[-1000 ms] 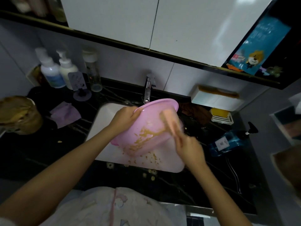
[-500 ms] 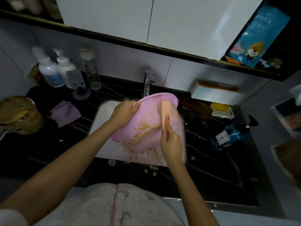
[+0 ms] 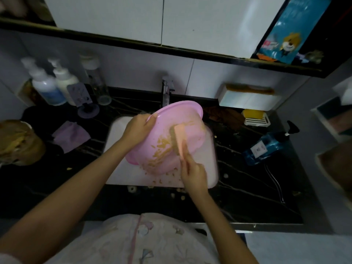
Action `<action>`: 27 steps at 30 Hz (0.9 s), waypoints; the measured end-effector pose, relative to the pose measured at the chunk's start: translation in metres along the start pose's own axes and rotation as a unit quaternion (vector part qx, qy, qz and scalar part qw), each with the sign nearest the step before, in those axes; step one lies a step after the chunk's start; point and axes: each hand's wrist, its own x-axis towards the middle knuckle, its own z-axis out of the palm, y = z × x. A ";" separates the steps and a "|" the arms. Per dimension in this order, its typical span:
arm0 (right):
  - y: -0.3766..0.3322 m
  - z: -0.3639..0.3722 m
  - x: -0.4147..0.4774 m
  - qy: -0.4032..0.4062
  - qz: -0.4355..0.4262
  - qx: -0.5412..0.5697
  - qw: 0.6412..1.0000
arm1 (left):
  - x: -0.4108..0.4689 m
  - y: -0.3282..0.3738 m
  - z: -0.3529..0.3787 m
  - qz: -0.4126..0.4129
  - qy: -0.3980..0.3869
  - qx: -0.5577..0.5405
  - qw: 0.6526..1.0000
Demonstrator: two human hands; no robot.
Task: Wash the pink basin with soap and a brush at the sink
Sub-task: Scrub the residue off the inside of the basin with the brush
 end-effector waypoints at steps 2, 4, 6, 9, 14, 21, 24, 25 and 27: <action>0.018 -0.006 0.030 0.053 0.128 0.059 0.989 | -0.003 0.004 0.001 0.001 -0.005 0.001 1.000; 0.018 -0.009 0.044 0.089 0.193 0.152 0.965 | -0.005 0.004 0.003 -0.003 -0.003 -0.002 1.000; -0.001 -0.005 0.029 0.066 0.156 0.155 0.973 | -0.005 0.003 0.001 -0.008 0.000 0.000 1.000; -0.010 -0.007 0.003 -0.017 0.035 0.049 0.998 | -0.004 -0.002 -0.001 -0.004 0.007 -0.003 1.000; 0.038 -0.029 0.064 -0.024 0.230 0.174 0.957 | -0.004 0.000 -0.001 0.004 0.008 -0.006 1.000; 0.003 -0.049 0.060 -0.089 0.149 0.122 0.977 | -0.010 0.004 0.005 0.001 0.015 0.014 1.000; 0.022 -0.058 0.072 -0.105 0.209 0.121 0.965 | -0.011 0.009 0.007 0.004 0.016 0.019 1.000; 0.032 -0.061 0.080 -0.111 0.268 0.145 0.946 | -0.010 0.010 0.007 0.003 0.015 0.019 1.000; 0.042 -0.064 0.090 -0.119 0.330 0.141 0.926 | -0.009 0.012 0.007 0.002 0.012 0.022 1.000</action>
